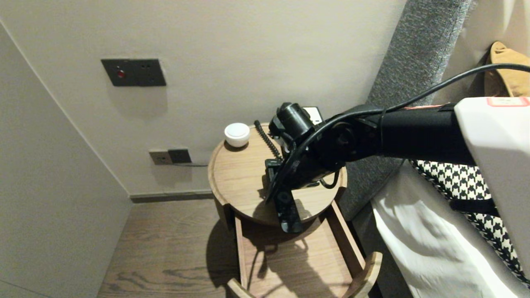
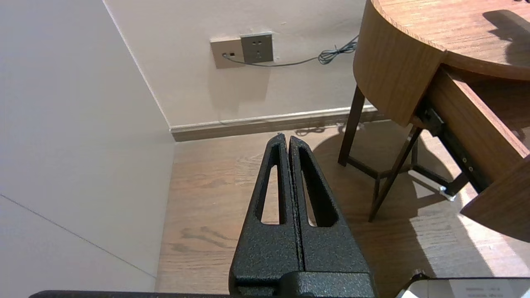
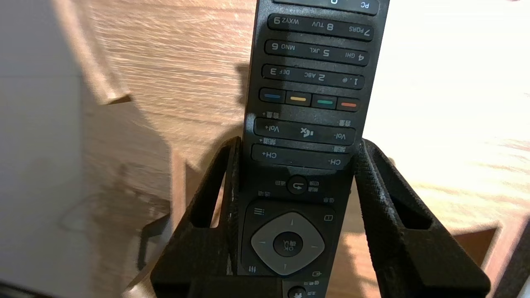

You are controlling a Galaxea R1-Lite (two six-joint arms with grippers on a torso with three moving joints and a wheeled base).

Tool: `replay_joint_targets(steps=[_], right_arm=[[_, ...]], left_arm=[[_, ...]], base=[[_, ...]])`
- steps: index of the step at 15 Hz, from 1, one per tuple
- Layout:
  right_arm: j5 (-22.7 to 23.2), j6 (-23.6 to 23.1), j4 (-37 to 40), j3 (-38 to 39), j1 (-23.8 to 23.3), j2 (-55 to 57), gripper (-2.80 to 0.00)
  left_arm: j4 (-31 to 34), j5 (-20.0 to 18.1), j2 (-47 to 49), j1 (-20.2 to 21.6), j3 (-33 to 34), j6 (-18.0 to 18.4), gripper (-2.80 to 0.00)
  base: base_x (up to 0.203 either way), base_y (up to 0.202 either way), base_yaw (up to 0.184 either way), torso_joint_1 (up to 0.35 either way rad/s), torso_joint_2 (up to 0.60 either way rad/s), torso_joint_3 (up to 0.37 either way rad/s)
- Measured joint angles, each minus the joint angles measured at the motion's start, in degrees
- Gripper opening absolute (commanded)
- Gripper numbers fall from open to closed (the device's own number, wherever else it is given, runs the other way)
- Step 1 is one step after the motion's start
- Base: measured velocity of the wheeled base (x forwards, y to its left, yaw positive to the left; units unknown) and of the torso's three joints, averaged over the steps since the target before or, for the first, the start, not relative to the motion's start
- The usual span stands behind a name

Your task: Take the remote control out of the drawer one by one and place them on the table

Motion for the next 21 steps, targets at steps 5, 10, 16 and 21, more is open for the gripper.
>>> replay_joint_targets(steps=[5, 10, 16, 21], right_arm=[[-3.8, -3.77, -2.09, -0.09, 0.27, 3.16, -2.8], [-4.18, -4.55, -2.55, -0.11, 0.04, 4.2, -2.8], [-4.66, -4.93, -2.89, -0.11, -0.14, 4.98, -2.8], [-4.71, -4.97, -2.89, -0.11, -0.03, 5.54, -2.8]], left_arm=[[-0.03, 0.02, 0.0, 0.0, 0.0, 0.02, -2.8], [-0.02, 0.0, 0.0, 0.0, 0.0, 0.0, -2.8], [0.0, 0.01, 0.0, 0.0, 0.0, 0.02, -2.8], [0.0, -0.02, 0.0, 0.0, 0.0, 0.0, -2.8]], base=[[0.0, 0.0, 0.0, 0.0, 0.0, 0.0], [0.0, 0.0, 0.0, 0.0, 0.0, 0.0], [0.0, 0.0, 0.0, 0.0, 0.0, 0.0], [0.0, 0.0, 0.0, 0.0, 0.0, 0.0]])
